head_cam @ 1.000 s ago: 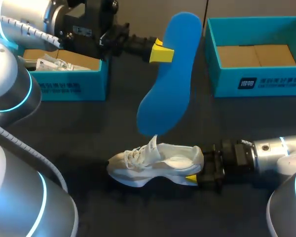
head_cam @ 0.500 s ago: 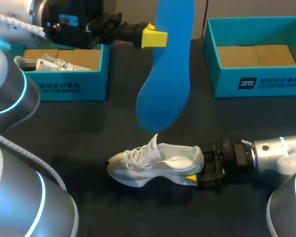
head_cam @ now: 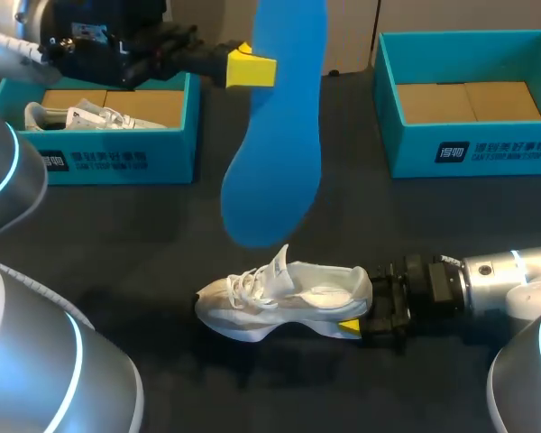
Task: Take the shoe out of the shoebox, open the shoe tongue, remove and reinsert the insole, then place the shoe into the shoebox
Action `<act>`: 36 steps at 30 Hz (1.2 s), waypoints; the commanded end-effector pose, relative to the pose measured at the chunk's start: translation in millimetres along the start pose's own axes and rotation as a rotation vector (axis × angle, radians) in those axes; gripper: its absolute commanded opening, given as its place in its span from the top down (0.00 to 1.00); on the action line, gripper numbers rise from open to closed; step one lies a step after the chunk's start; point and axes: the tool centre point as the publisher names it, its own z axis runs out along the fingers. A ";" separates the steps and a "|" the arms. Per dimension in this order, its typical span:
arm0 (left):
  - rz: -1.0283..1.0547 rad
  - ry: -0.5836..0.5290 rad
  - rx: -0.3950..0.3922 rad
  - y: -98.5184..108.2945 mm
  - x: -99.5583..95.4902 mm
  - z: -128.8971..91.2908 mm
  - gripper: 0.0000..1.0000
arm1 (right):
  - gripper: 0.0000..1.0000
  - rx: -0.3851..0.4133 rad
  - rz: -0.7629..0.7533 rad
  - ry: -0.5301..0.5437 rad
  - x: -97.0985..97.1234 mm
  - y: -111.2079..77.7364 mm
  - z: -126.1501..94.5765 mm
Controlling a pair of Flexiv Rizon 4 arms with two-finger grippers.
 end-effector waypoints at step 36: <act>-0.040 -0.043 0.040 -8.1 12.1 0.4 1.00 | 1.00 0.006 0.001 -0.001 0.8 1.2 0.3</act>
